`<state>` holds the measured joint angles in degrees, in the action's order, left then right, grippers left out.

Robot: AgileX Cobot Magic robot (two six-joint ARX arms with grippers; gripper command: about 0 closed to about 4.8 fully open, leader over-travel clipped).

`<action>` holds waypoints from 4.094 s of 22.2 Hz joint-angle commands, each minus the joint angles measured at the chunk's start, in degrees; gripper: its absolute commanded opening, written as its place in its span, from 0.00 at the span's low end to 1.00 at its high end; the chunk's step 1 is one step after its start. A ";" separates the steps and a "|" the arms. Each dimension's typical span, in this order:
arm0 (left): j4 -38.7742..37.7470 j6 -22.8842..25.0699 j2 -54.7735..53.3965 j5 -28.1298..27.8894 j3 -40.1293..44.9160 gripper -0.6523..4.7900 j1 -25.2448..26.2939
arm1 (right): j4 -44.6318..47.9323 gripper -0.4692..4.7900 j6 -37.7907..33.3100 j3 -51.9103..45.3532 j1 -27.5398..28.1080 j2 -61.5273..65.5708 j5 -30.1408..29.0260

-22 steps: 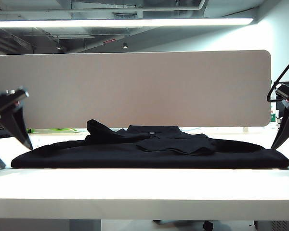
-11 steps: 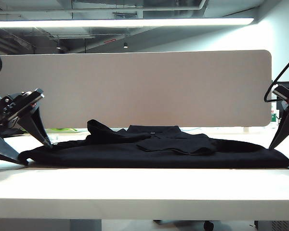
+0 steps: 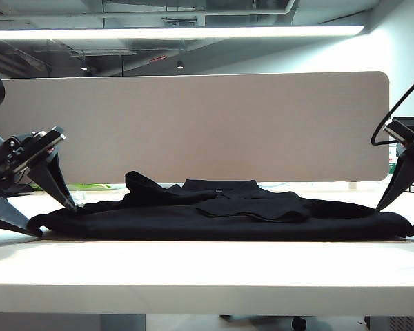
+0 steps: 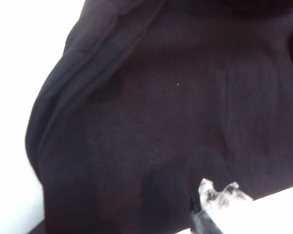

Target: Fold the bottom side of the T-shirt horizontally towards the center, about one-third of the way, then fold the sleeve back towards the center, creating a straight line along the edge of the T-shirt, and finally fold the bottom of the T-shirt up towards the top, creating a neat rectangle.

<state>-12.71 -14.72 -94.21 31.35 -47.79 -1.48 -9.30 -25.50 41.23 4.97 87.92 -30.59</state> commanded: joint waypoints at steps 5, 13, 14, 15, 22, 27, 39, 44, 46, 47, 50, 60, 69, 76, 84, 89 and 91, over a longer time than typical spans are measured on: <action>-2.47 -0.28 -0.81 0.81 0.70 0.28 -0.17 | 2.73 0.23 -0.02 0.13 -1.99 1.27 0.70; -3.98 1.25 0.42 3.45 0.74 0.11 -0.13 | 0.22 0.07 2.62 0.15 -1.97 0.11 -1.95; -6.25 2.51 1.36 3.23 0.76 0.11 -0.13 | -1.75 0.07 3.98 0.13 -1.97 -0.90 -1.88; -10.23 4.24 3.78 1.60 0.81 0.11 -0.07 | -4.94 0.07 6.14 0.04 -1.97 -3.28 -1.86; -29.14 6.78 27.17 -1.97 1.49 0.11 -0.02 | -22.10 0.07 7.96 -0.09 -1.92 -29.94 -1.49; -41.42 5.51 46.05 -5.86 1.53 0.11 -0.09 | -33.07 0.07 6.29 -0.04 -1.84 -48.37 -1.51; -11.91 0.76 30.69 -3.15 -6.29 0.11 -0.09 | -12.57 0.07 4.55 8.52 -1.70 -26.25 -3.23; -6.62 0.92 10.27 -4.33 -21.59 0.11 0.09 | -6.49 0.07 4.76 23.45 -2.23 -3.87 -2.99; -7.15 0.94 2.86 -4.37 -27.23 0.11 0.13 | -6.27 0.07 4.98 29.42 -2.34 3.10 -2.99; -6.64 0.98 0.44 -4.92 -28.68 0.11 0.13 | -5.73 0.07 4.96 31.58 -2.64 5.75 -2.97; -2.51 0.85 -4.28 -7.58 -29.99 0.11 0.13 | -5.14 0.07 4.96 36.13 -2.69 11.65 -2.58; 6.99 6.23 -7.80 -8.22 -30.01 0.62 0.52 | 1.51 0.71 4.90 38.25 -1.70 17.07 -3.39; -2.03 9.68 1.20 -2.95 -29.81 0.11 3.06 | -8.76 0.17 7.63 38.14 2.73 7.15 -12.79; -14.99 14.14 14.64 -2.84 -27.12 0.11 2.95 | -15.39 0.07 12.09 32.15 2.58 -10.14 -10.01; -12.76 11.67 38.10 -4.79 -9.18 0.11 2.93 | -15.10 0.07 12.33 14.60 2.58 -31.56 -8.15; -13.14 8.35 54.90 -4.83 3.34 0.11 2.91 | -14.95 0.07 13.88 2.60 2.32 -45.48 -2.80; -13.59 6.34 61.59 -4.81 7.74 0.11 2.91 | -15.65 0.07 13.81 -1.70 2.34 -51.15 -2.27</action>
<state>-26.37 -6.24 -35.38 26.44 -41.80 1.41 -24.69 -12.16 41.91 7.33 40.14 -33.56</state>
